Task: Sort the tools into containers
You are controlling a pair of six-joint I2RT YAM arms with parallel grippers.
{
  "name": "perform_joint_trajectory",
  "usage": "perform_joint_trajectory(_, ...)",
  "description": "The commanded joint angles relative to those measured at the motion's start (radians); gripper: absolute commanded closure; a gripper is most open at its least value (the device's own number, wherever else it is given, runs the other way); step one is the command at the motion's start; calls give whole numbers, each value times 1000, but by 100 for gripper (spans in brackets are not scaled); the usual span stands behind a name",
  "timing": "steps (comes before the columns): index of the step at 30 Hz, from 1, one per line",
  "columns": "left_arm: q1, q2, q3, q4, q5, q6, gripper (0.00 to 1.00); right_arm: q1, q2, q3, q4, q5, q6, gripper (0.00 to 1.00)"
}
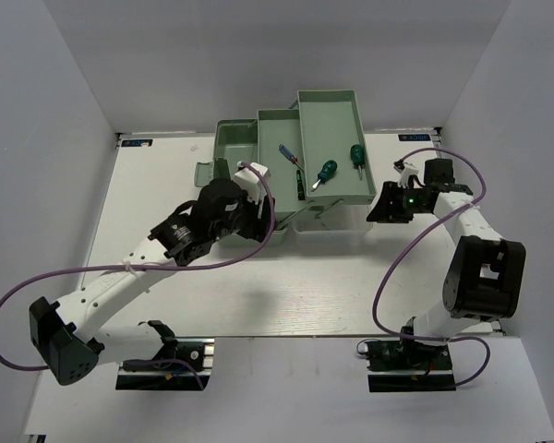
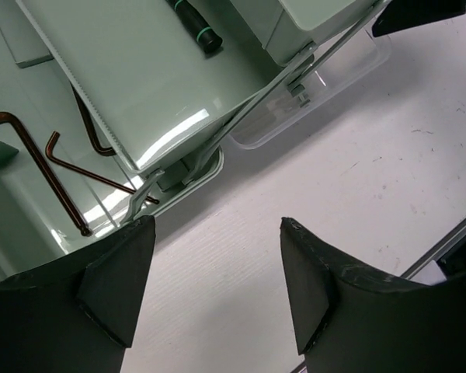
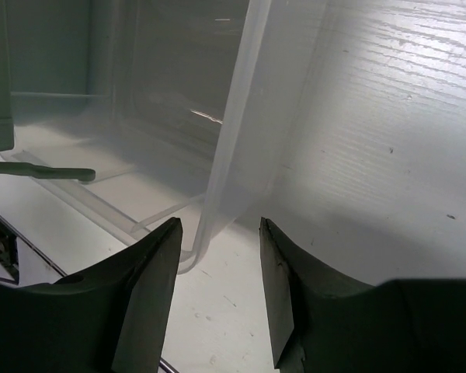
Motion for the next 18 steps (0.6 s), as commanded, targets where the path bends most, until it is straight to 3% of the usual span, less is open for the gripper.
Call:
perform_joint_trajectory(1,-5,14,39,11,46,26,24,7,-19,47,25,12,9,49)
perform_joint_trajectory(7,-25,23,28,17,95,57,24,-8,-177,9,-12,-45,-170,48)
perform_joint_trajectory(10,-37,52,31,49,173,83,31,-13,-274,-62,-3,-55,-229,48)
perform_joint_trajectory(14,-62,161,93,81,263,143,40,-30,-317,-85,-41,-49,-246,46)
perform_joint_trajectory(18,-128,293,175,92,293,218,38,-48,-339,-96,-87,-81,-280,45)
